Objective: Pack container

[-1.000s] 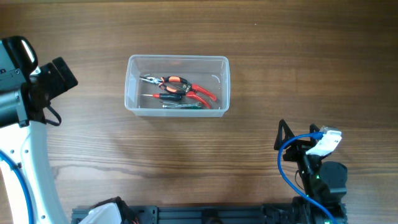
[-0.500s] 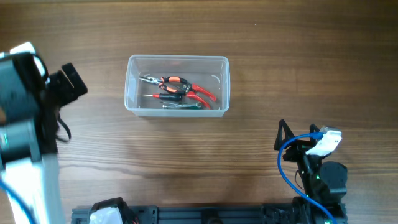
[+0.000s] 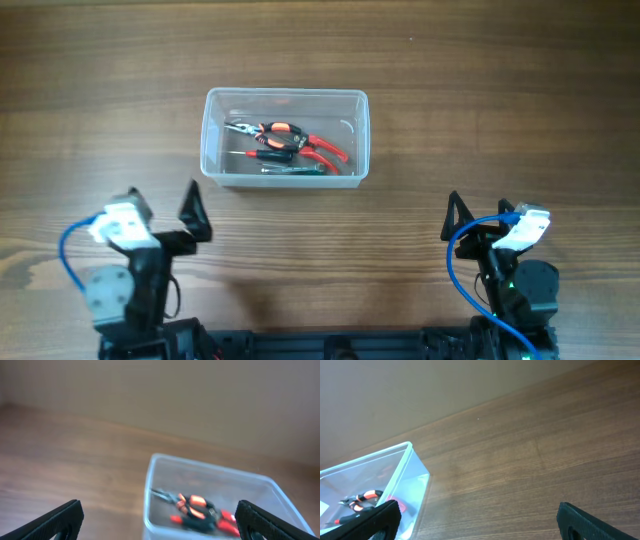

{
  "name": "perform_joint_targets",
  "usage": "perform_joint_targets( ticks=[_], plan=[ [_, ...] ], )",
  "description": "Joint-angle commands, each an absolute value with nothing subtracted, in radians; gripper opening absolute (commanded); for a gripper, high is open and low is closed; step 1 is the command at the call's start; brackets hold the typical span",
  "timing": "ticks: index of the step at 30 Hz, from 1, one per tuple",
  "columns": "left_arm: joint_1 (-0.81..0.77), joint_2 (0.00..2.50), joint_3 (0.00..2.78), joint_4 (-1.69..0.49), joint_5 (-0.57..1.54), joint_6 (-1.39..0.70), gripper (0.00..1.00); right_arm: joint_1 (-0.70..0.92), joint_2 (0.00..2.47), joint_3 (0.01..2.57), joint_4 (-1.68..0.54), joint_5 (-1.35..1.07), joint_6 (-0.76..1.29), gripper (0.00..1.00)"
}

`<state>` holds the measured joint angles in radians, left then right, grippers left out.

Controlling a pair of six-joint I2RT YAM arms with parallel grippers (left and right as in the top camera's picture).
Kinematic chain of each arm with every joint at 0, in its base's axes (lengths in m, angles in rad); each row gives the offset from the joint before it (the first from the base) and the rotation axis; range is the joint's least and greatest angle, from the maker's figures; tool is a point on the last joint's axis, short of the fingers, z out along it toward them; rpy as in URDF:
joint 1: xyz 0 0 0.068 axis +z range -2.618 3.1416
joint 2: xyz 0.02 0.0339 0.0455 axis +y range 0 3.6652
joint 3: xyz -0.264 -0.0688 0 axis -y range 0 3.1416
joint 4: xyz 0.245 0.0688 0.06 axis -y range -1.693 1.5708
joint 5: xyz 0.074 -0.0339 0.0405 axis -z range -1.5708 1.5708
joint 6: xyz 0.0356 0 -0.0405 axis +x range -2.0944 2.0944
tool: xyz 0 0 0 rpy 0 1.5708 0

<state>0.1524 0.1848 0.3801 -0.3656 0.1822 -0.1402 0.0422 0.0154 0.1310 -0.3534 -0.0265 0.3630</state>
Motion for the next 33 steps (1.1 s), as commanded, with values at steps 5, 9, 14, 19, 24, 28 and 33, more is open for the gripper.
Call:
perform_joint_targets(
  ticks=[5,9,14,19,24,28,33],
  plan=[
    [0.060,0.072,0.236,-0.350,0.222,-0.142,1.00,0.038,0.002,0.124,-0.348,-0.043,0.373,1.00],
    [0.038,0.051,0.196,-0.351,0.188,-0.142,1.00,0.038,0.002,0.124,-0.348,-0.043,0.373,1.00],
    [0.036,0.006,0.138,-0.351,0.178,-0.143,1.00,0.038,0.003,0.124,-0.348,-0.043,0.373,1.00],
    [0.036,0.003,0.108,-0.352,0.167,-0.143,1.00,0.038,0.002,0.124,-0.348,-0.043,0.373,1.00],
    [0.036,0.003,0.108,-0.355,0.163,-0.142,1.00,0.038,0.002,0.124,-0.348,-0.043,0.373,1.00],
    [0.036,0.005,0.108,-0.355,0.163,-0.143,1.00,0.038,0.003,0.124,-0.348,-0.043,0.373,1.00],
    [0.036,0.005,0.108,-0.355,0.163,-0.142,1.00,0.038,0.002,0.124,-0.348,-0.043,0.373,1.00]
  ],
)
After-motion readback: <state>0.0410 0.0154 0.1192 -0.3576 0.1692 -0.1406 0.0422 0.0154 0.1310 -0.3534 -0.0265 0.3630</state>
